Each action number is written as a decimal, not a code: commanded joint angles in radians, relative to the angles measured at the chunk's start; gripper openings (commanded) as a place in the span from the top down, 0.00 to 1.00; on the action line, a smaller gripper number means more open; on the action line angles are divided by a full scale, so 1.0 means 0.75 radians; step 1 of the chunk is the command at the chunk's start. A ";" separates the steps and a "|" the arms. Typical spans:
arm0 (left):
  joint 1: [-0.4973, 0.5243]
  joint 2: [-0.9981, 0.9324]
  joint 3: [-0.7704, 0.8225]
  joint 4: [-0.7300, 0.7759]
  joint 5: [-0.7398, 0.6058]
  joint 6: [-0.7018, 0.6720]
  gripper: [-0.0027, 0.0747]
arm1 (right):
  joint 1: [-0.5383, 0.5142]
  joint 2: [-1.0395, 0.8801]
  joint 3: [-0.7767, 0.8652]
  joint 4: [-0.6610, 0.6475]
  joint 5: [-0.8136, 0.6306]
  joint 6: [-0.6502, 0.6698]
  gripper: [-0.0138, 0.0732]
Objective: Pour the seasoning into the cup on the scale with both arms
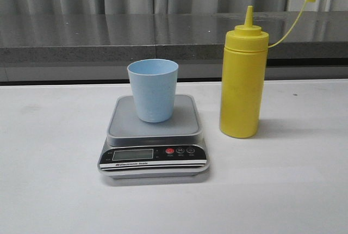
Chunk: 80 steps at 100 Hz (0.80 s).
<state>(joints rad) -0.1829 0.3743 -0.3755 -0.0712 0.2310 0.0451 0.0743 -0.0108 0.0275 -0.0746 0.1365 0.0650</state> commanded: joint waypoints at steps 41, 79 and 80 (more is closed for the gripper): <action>0.161 -0.335 0.260 0.108 -0.112 -0.010 0.99 | -0.008 -0.027 -0.028 -0.006 -0.113 -0.015 0.92; 0.266 -0.542 0.461 0.123 -0.140 -0.010 0.99 | -0.008 -0.025 -0.028 -0.006 -0.112 -0.015 0.92; 0.266 -0.542 0.464 0.123 -0.150 -0.010 0.99 | -0.008 -0.025 -0.028 -0.006 -0.112 -0.015 0.92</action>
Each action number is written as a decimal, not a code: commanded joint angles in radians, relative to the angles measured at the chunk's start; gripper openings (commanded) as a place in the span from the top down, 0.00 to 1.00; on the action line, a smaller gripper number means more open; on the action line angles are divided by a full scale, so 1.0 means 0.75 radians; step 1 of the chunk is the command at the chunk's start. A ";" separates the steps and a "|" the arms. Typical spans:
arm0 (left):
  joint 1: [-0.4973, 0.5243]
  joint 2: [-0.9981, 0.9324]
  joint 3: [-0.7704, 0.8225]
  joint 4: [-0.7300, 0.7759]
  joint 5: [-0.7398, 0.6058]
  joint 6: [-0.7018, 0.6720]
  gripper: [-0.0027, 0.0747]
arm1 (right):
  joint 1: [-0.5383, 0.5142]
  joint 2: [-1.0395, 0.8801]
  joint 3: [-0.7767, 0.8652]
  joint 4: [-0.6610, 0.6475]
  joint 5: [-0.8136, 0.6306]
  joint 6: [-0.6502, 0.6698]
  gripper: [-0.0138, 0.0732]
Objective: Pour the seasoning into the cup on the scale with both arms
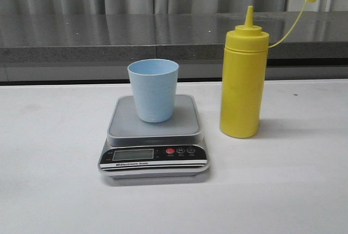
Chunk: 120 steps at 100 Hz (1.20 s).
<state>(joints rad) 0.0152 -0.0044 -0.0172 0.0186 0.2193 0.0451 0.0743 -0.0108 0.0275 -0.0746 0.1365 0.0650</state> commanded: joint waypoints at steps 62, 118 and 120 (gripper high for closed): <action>0.002 -0.038 0.079 0.003 -0.305 -0.011 0.99 | -0.008 -0.025 -0.028 -0.006 -0.112 -0.015 0.92; 0.002 -0.038 0.079 0.003 -0.305 -0.011 0.99 | -0.008 -0.025 -0.028 -0.006 -0.112 -0.015 0.92; 0.002 -0.038 0.079 0.003 -0.305 -0.011 0.99 | -0.008 -0.025 -0.028 -0.006 -0.112 -0.015 0.92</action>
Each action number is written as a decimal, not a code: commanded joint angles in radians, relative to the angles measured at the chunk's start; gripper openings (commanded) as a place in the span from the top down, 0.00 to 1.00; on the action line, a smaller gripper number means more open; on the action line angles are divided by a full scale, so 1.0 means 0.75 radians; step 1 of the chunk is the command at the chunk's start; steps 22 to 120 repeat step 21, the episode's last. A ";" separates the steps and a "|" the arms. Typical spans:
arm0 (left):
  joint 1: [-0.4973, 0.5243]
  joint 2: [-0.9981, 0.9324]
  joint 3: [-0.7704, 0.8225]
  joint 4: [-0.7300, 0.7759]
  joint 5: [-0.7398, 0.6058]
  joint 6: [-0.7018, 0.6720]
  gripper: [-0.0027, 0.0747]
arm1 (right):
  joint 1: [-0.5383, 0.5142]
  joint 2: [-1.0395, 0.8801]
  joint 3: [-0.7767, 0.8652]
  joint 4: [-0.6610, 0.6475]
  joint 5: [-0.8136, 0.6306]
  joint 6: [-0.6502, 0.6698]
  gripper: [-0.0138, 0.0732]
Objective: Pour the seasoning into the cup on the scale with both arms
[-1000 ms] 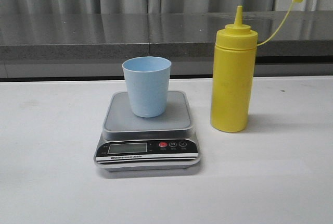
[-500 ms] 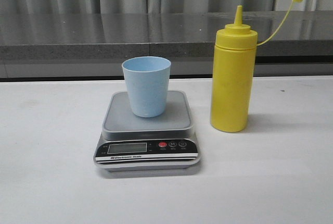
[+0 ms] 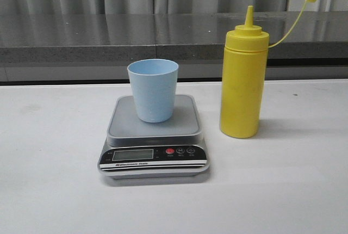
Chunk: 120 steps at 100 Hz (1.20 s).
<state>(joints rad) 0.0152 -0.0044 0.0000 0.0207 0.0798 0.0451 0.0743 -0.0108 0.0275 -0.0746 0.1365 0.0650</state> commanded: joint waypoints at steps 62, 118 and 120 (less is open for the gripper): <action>0.002 -0.038 0.056 0.000 -0.119 -0.011 0.99 | -0.008 -0.025 -0.028 -0.006 -0.112 -0.015 0.92; 0.002 -0.038 0.056 0.000 -0.119 -0.011 0.99 | -0.008 -0.025 -0.028 -0.006 -0.112 -0.015 0.92; 0.002 -0.038 0.056 0.000 -0.119 -0.011 0.99 | -0.008 -0.025 -0.028 -0.006 -0.112 -0.015 0.92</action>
